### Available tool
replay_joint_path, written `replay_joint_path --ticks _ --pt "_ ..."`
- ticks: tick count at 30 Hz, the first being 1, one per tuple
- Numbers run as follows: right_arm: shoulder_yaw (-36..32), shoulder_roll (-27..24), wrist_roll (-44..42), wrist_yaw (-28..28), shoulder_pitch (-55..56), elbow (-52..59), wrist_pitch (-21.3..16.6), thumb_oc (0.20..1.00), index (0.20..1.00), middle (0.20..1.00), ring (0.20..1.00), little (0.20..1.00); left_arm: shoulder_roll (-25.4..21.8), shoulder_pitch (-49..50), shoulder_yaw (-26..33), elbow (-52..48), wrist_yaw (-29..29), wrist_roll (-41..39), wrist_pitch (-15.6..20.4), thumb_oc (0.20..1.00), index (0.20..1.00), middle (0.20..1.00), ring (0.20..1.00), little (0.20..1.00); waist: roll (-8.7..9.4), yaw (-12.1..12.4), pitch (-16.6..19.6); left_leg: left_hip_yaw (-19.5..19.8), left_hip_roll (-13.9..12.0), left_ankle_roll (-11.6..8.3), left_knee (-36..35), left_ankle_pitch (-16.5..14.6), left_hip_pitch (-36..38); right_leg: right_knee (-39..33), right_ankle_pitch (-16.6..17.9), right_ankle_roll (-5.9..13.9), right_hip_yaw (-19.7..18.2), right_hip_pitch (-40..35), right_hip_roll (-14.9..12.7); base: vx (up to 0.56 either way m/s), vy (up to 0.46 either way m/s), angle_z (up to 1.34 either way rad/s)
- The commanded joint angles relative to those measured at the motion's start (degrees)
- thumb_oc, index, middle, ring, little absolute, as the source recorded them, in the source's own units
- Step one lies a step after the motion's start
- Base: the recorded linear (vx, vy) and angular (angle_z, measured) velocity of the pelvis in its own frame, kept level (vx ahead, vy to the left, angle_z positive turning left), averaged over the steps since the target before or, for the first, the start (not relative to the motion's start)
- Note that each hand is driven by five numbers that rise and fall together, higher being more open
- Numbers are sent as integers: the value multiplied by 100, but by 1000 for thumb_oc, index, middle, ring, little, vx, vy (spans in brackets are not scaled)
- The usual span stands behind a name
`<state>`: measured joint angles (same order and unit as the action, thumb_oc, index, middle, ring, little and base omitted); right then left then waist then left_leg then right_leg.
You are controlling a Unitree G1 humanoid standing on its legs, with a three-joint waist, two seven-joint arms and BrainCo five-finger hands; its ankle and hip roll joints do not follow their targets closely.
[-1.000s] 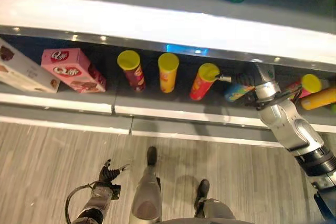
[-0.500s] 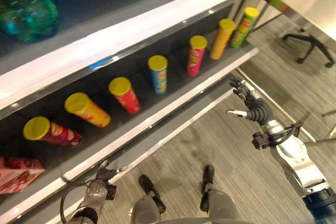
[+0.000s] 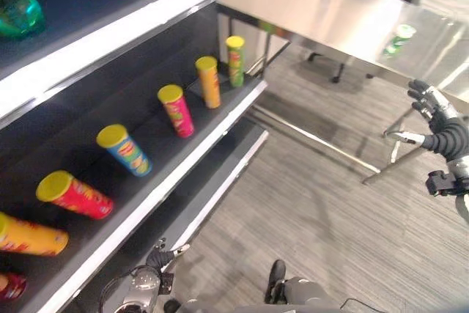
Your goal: Put the goods on the table back onto the shelves and tidy them up.
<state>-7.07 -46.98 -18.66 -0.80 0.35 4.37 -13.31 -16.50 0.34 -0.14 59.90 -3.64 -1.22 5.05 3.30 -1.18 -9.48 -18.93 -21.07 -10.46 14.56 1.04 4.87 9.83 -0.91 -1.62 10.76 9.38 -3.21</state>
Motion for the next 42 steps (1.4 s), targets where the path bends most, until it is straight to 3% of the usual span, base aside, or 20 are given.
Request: replay_joint_path --ticks 1,3,5,7,10,13,15,17,18,19,20,21,24,26,27,28,32,33,36,42 --pt "-357 136 507 -517 -363 114 -256 1000 1000 1000 1000 1000 -193 -230 -124 -85 -73 -132 136 1000 1000 1000 1000 1000 57 310 -134 324 439 223 -210 -142 -381 -64 -616 1007 -4 -327 -146 162 -25 -131" --pt "-498 102 725 -682 -336 94 -229 1000 1000 1000 1000 1000 -132 -313 -315 1 -72 -112 146 1000 1000 1000 1000 1000 16 390 -173 973 900 285 -408 -357 -733 4 -739 936 -359 -504 11 310 -55 -94" --pt "-583 107 760 -778 -272 95 -256 1000 1000 1000 1000 1000 -79 -432 -440 64 -68 -109 144 1000 1000 1000 1000 1000 -47 444 -245 1247 1236 325 -591 -183 -1077 -34 -788 907 -460 -631 170 207 -65 -51" --pt "-610 104 825 -843 -251 47 -259 1000 1000 1000 1000 1000 -58 -486 -489 81 -57 -116 145 1000 1000 1000 1000 1000 -84 468 -285 1269 1385 352 -685 -13 -1328 -55 -841 901 -467 -701 248 135 -60 -81" --pt "-718 281 1081 -1192 -278 15 -239 1000 1000 1000 1000 1000 28 -652 -603 171 -39 -24 114 1000 1000 1000 1000 1000 -281 608 -408 1057 1799 408 -1213 373 -2124 -120 -1112 804 -738 -1099 668 350 -62 -43" --pt "-673 420 1182 -1227 -357 88 -202 1000 1000 1000 1000 1000 37 -598 -567 193 -27 12 95 1000 1000 1000 1000 1000 -326 742 -366 937 1860 444 -1260 476 -2168 -98 -1316 804 -1000 -1309 790 297 42 -34" --pt "-620 506 1337 -1315 -388 74 -174 1000 1000 1000 1000 1000 70 -535 -547 232 -55 47 90 1000 1000 1000 1000 1000 -320 778 -287 928 1815 547 -1347 626 -2008 -160 -1461 878 -1120 -1496 725 437 121 -89" --pt "-552 616 1466 -1343 -445 36 -112 1000 1000 1000 1000 1000 84 -520 -491 271 -83 23 81 1000 1000 1000 1000 1000 -200 832 -180 906 1844 612 -1162 568 -2071 -145 -1630 986 -1187 -1618 495 364 124 -74" --pt "-526 691 1655 -1398 -495 35 -57 1000 1000 1000 1000 1000 92 -462 -418 281 -115 0 83 1000 1000 1000 1000 1000 -100 879 -69 805 1890 711 -1034 370 -1956 184 -1726 1163 -1224 -1601 170 263 111 -71" --pt "-525 694 1658 -1399 -497 38 -54 1000 1000 1000 1000 1000 91 -462 -416 279 -114 0 82 1000 1000 1000 1000 1000 -116 905 -52 788 1856 708 -1039 387 -1977 185 -1700 1156 -1252 -1565 197 483 194 -97" --pt "-475 732 1800 -1478 -621 18 18 1000 1000 1000 1000 1000 96 -430 -402 205 -142 -68 66 1000 1000 1000 1000 1000 -89 860 -70 697 1906 840 -937 144 -1767 1142 -1478 1385 -1243 -1225 -111 293 123 -101" --pt "-455 738 1866 -1521 -685 5 37 1000 1000 1000 1000 1000 91 -436 -420 139 -148 -105 64 1000 1000 1000 1000 1000 -100 829 -123 672 1931 893 -916 68 -1648 1679 -1211 1451 -1251 -1007 -197 371 172 -100" --pt "-387 788 1902 -1689 -895 -89 59 1000 1000 1000 1000 1000 42 -451 -518 -40 -177 -160 51 1000 1000 1000 1000 1000 -232 765 -227 557 1877 985 -963 -96 -1286 2841 -630 1361 -1032 -470 -365 179 121 -35" --pt "-330 818 1955 -1724 -928 -105 60 1000 1000 1000 1000 1000 1 -424 -507 -167 -192 -197 48 1000 1000 1000 1000 1000 -265 779 -243 534 1849 993 -988 -155 -1181 3040 -555 1333 -863 -339 -568 175 61 -10" --pt "-327 848 1994 -1755 -980 -116 84 1000 1000 1000 1000 1000 -60 -439 -483 -258 -231 -228 77 1000 1000 1000 1000 1000 -253 820 -232 467 1819 959 -993 -286 -1052 2570 -600 1282 -472 -170 -912 205 -30 -15" --pt "-354 841 2010 -1755 -990 -108 102 1000 1000 1000 1000 1000 -69 -440 -482 -280 -227 -231 87 1000 1000 1000 1000 1000 -248 810 -219 464 1809 946 -984 -337 -1013 2214 -690 1268 -303 -128 -983 293 -44 -24" --pt "-530 645 1927 -1886 -1095 -231 98 1000 1000 1000 1000 1000 -23 -499 -510 -171 -235 -240 105 1000 1000 1000 1000 1000 -202 615 -240 535 1906 845 -1030 -629 -616 648 -321 1440 95 524 -917 249 -75 -10" --pt "-527 641 1925 -1888 -1098 -237 95 1000 1000 1000 1000 1000 -20 -502 -509 -167 -235 -240 107 1000 1000 1000 1000 1000 -224 611 -242 543 1887 841 -1036 -646 -597 590 -306 1448 114 476 -894 322 -102 12" --pt "-777 597 1893 -2007 -975 -303 125 1000 1000 1000 1000 1000 45 -568 -405 6 -209 -192 111 1000 1000 1000 1000 1000 -192 391 -352 676 1963 672 -1119 -898 -99 -745 156 1662 -10 800 -674 274 -107 41" --pt "-972 505 1920 -2031 -793 -307 144 1000 1000 1000 1000 1000 50 -495 -283 156 -161 -115 140 1000 1000 1000 1000 1000 -204 298 -347 1007 1730 445 -1289 -1162 543 -969 504 1662 -297 925 -623 324 -220 40"
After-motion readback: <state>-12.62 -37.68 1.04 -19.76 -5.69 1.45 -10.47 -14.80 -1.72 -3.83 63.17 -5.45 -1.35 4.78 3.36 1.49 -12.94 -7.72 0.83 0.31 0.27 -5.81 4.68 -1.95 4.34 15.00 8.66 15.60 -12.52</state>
